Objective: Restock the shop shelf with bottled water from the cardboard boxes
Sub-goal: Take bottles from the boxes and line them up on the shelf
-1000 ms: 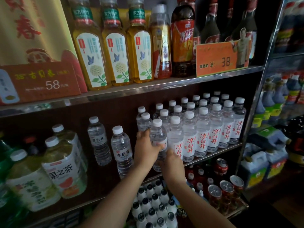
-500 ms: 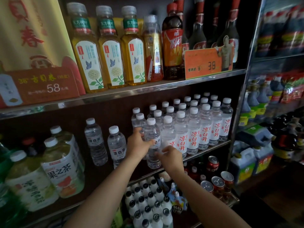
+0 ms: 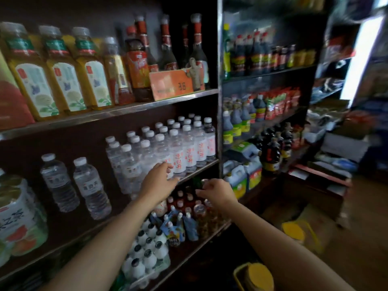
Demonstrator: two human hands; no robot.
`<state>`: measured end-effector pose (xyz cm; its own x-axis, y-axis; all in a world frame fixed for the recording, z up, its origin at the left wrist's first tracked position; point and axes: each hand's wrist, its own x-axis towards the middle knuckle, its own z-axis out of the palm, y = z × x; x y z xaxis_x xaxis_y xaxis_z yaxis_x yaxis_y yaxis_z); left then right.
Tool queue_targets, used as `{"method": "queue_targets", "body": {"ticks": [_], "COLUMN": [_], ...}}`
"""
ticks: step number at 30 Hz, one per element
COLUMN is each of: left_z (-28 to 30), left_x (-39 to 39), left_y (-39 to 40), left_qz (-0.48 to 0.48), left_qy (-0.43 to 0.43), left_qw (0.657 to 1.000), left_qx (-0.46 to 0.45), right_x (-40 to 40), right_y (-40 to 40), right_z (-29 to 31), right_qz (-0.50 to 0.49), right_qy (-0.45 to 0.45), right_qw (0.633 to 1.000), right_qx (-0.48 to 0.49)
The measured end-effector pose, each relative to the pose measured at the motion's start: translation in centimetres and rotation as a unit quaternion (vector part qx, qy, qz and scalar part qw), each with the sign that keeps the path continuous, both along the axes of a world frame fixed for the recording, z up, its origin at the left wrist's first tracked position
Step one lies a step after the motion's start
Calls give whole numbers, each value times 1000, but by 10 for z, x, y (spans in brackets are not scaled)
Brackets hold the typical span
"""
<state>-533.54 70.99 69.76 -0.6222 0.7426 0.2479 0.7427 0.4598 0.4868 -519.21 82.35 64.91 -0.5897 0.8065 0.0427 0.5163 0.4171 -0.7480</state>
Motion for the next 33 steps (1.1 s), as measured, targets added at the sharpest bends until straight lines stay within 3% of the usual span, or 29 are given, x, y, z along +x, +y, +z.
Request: {"method": "queue_targets", "body": {"ticks": [6, 18, 26, 33], "left_z": [-22, -103, -190, -324], "left_x": [143, 468, 637, 729], "left_y": [62, 123, 126, 132], "left_qz": [-138, -376, -509, -587], "left_qy": [-73, -73, -83, -91], "left_qw": [987, 919, 838, 756], "left_qx": [-25, -92, -181, -274], "right_x": [171, 518, 672, 753], "right_y": [22, -12, -58, -98], "right_z": [-10, -86, -163, -294], "right_qz": [-102, -363, -506, -589], "right_qy": [-29, -56, -59, -24], "right_qw": [994, 927, 848, 779], "right_qx": [-20, -72, -148, -213]}}
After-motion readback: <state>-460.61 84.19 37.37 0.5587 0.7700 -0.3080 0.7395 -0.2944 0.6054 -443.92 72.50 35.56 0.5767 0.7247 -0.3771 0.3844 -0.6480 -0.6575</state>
